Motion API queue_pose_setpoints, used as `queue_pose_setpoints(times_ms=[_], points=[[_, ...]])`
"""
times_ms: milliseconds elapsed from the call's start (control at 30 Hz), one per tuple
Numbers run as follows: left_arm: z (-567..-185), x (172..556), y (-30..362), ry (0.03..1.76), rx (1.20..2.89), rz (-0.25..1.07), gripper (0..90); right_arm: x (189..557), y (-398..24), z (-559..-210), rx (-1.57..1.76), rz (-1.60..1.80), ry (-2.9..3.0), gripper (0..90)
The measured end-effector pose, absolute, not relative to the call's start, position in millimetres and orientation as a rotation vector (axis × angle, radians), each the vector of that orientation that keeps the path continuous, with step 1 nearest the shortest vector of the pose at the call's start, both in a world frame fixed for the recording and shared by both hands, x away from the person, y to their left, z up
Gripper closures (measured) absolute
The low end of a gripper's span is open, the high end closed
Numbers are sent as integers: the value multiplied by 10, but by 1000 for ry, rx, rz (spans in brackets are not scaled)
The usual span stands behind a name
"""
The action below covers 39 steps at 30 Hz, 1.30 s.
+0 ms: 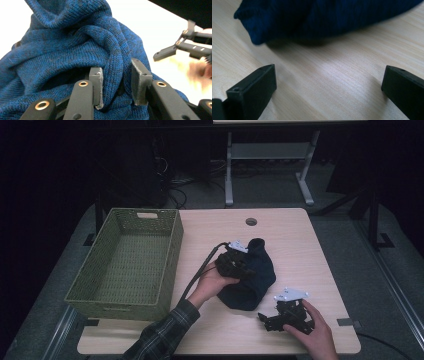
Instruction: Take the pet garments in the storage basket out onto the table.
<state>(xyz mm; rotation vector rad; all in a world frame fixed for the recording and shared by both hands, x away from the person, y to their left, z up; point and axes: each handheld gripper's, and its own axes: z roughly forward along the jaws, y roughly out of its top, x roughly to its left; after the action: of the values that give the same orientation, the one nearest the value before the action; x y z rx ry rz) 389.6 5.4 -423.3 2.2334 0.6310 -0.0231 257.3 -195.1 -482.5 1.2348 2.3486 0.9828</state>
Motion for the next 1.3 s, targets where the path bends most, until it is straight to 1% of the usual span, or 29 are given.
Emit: queue_pose_setpoints(times_ms=[100, 167, 300, 400, 433, 500, 633, 700, 800, 867, 900, 1033, 1300], points=[[-4317, 3920, 1, 606, 2269, -24, 649, 2574, -1951, -4824, 1232, 983, 2350, 0], [-4350, 3923, -20, 616, 2263, -31, 623, 2575, -1952, -4825, 1227, 983, 2349, 0], [-4336, 3939, 20, 614, 2243, -41, 511, 2573, -1952, -4825, 1227, 983, 2350, 0], [-4295, 3931, 60, 611, 2211, -35, 452, 2572, -1950, -4826, 1230, 986, 2350, 0], [-4277, 3925, 76, 608, 2206, -30, 448, 2572, -1949, -4827, 1232, 987, 2349, 0], [-4242, 3908, 110, 603, 2192, -17, 403, 2572, -1949, -4827, 1232, 987, 2349, 0], [-4174, 3887, 193, 579, 2195, -7, 366, 2573, -1952, -4825, 1225, 984, 2350, 0], [-4159, 3878, 208, 574, 2198, 5, 312, 2572, -1951, -4824, 1229, 984, 2350, 0], [-4111, 3838, 261, 575, 2195, 33, 256, 2571, -1950, -4823, 1232, 983, 2351, 0], [-4099, 3830, 270, 572, 2199, 47, 240, 2570, -1950, -4823, 1234, 984, 2351, 0], [-4088, 3819, 276, 575, 2199, 57, 197, 2570, -1950, -4823, 1234, 984, 2352, 0], [-4050, 3763, 318, 578, 2198, 88, 163, 2569, -1950, -4823, 1234, 983, 2352, 0], [-4029, 3668, 413, 594, 2199, 122, 160, 2569, -1951, -4824, 1231, 982, 2352, 0]])
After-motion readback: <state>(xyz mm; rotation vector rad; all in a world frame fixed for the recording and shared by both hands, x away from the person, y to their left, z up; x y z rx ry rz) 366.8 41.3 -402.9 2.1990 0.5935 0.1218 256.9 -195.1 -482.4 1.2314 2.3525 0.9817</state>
